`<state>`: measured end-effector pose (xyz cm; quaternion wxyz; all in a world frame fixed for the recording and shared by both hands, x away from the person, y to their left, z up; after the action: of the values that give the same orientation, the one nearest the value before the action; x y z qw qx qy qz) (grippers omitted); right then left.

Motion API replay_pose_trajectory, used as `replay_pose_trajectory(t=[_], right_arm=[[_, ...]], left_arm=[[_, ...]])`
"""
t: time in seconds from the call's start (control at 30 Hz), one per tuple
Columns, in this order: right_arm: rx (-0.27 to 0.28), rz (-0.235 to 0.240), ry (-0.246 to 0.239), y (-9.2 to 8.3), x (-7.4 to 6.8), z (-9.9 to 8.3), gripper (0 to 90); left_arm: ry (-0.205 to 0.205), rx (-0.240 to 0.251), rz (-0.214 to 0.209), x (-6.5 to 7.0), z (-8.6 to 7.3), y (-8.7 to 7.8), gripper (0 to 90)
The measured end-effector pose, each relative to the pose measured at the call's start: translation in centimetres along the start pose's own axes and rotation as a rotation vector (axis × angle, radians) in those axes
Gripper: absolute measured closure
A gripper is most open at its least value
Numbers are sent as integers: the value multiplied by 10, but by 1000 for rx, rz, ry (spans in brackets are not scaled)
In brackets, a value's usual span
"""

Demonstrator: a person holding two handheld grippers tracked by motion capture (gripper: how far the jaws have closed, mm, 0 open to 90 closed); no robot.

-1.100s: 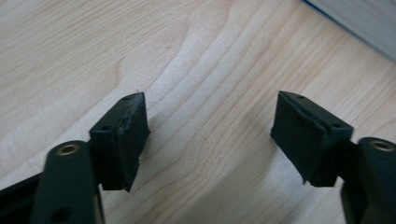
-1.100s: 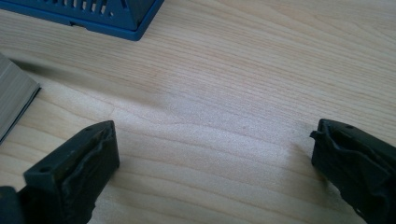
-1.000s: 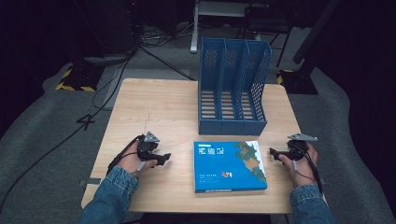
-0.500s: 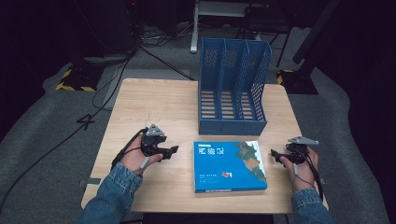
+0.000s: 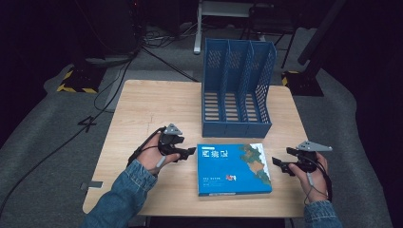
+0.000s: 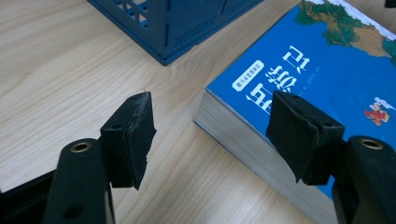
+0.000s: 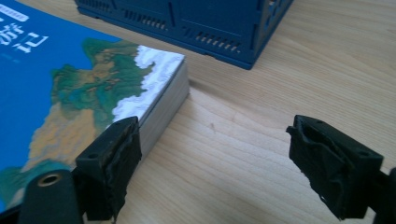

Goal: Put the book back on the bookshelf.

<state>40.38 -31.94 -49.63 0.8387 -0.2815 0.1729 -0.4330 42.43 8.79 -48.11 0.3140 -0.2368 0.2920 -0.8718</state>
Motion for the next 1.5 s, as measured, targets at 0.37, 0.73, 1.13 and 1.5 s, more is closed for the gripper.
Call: replay_pose_trajectory(t=[0.37,0.73,1.13,1.5], right_arm=[[-43,121,-55,-2,-47,9,163],[-65,151,-144,11,-82,14,171],[-120,110,-197,25,-85,3,185],[-90,95,-186,26,-85,1,181]], left_arm=[[-31,-39,14,3,-8,27,313],[-63,-36,-35,5,-15,37,267],[-73,-63,-134,22,-22,46,212],[32,-37,-93,28,-11,29,387]])
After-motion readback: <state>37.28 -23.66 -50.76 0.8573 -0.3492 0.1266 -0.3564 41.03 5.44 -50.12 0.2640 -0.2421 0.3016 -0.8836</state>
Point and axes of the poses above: each handheld gripper's, and its own axes: y roughly forward along the jaws, z roughly out of its top, x roughly to its right, the point moved 5 cm from there along y, roughly forward along the jaws, and after that the axes turned 2 degrees about -y, right-handed, at the moved point
